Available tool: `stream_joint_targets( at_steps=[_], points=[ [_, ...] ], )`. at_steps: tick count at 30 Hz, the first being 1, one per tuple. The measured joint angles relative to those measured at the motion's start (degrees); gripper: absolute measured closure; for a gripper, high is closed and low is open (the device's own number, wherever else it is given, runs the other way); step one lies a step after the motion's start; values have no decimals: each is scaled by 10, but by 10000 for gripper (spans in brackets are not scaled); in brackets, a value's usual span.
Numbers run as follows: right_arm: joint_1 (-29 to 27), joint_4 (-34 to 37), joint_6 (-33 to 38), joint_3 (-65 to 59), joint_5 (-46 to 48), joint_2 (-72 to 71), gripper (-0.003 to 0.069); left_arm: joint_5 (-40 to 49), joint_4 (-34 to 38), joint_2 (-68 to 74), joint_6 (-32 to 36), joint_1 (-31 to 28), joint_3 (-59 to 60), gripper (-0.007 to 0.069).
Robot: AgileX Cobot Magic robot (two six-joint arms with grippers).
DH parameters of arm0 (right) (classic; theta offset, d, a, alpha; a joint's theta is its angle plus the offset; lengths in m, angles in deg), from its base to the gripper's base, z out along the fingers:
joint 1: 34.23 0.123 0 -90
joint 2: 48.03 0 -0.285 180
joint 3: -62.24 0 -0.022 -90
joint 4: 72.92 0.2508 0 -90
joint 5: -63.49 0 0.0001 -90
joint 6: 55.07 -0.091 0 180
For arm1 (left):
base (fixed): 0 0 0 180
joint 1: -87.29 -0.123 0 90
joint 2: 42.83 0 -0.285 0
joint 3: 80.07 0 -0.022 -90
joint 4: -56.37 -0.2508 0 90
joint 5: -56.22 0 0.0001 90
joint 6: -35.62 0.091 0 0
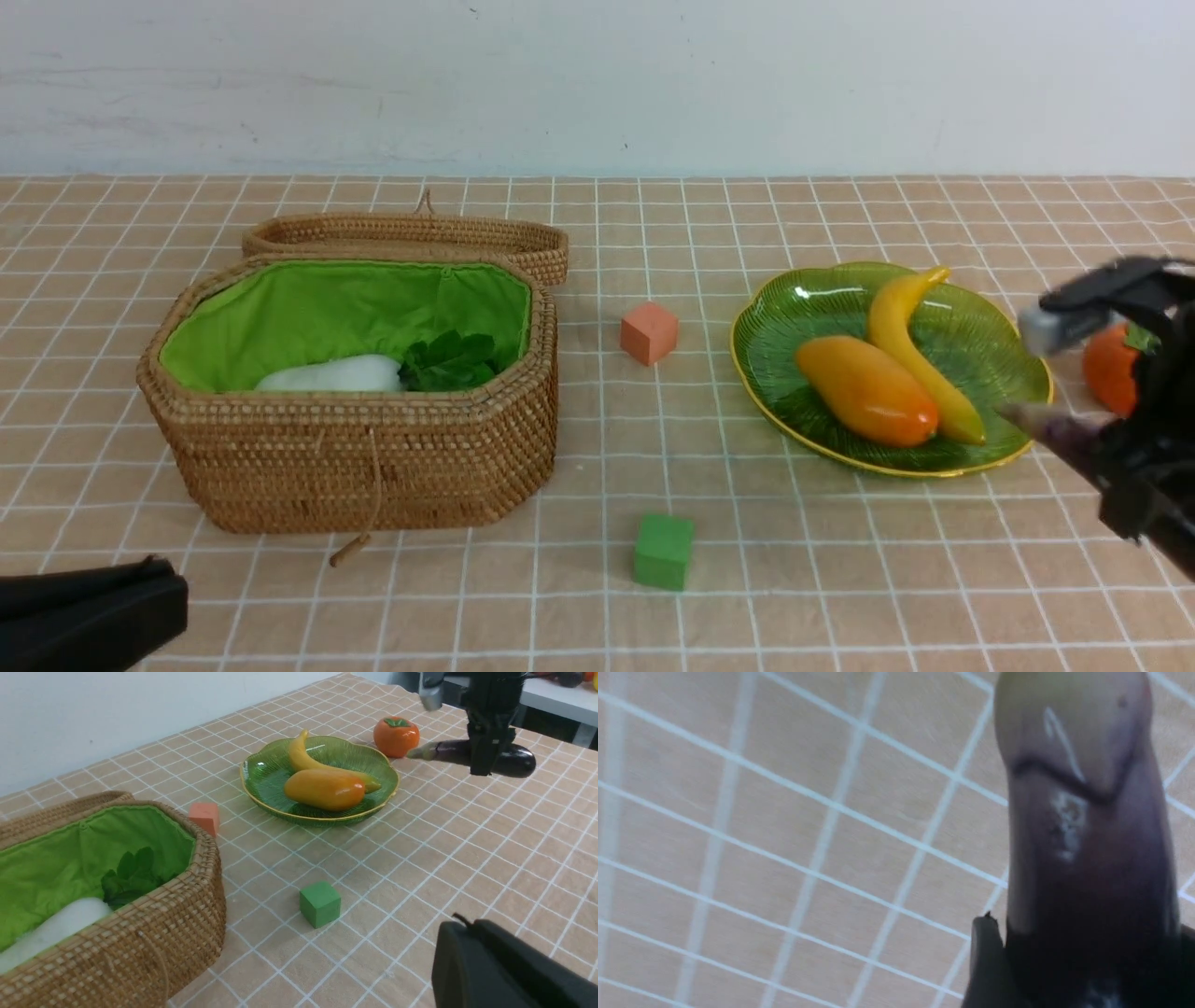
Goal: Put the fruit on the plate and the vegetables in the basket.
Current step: Grab an eggplant with your right arm and place it in the basket on the left, then grab a tomato with your right arm and place it on the plate on the right.
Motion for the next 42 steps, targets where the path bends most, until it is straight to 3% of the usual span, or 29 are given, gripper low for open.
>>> stream_joint_targets(
  at_steps=[3, 6, 10, 13, 20, 26, 29, 32, 34, 37, 39, 40, 41, 42],
  points=[
    [70, 52, -34, 42, -30, -28, 263, -3, -69, 0, -73, 0, 0, 638],
    [187, 130, -36, 151, -127, -9, 263, 1, -228, 0, -235, 0, 0, 638],
    [256, 181, 1, 253, -191, 55, 263, 20, -334, 0, -375, 0, 0, 638],
    [313, 223, 62, 390, -245, 181, 263, 43, -413, 0, -477, 0, 0, 637],
    [345, 221, 152, 557, -281, 365, 260, 50, -423, 0, -503, 0, 0, 634],
    [345, 192, 136, 598, -230, 396, 18, 51, -410, 0, -489, 0, 0, 634],
    [345, 167, 92, 598, -169, 367, -8, 41, -392, 0, -470, 0, 0, 634],
    [345, 109, 34, 601, -103, 326, 34, 19, -359, 0, -437, 0, 0, 634],
    [345, 14, -24, 603, -29, 279, 124, -7, -321, 0, -390, 0, 0, 634],
    [338, -116, -92, 604, 19, 235, 322, -45, -241, 0, -297, 0, 0, 634],
    [321, -168, -133, 594, 23, 214, 444, -57, -189, 0, -245, 0, 0, 634],
    [316, -176, -143, 591, 23, 210, 470, -57, -178, 0, -232, 0, 0, 634],
    [284, -196, -187, 565, 23, 187, 561, -57, -134, 0, -174, 0, 0, 634],
    [265, -199, -205, 548, 23, 175, 606, -55, -108, 1, -149, 0, 0, 634]
  ],
)
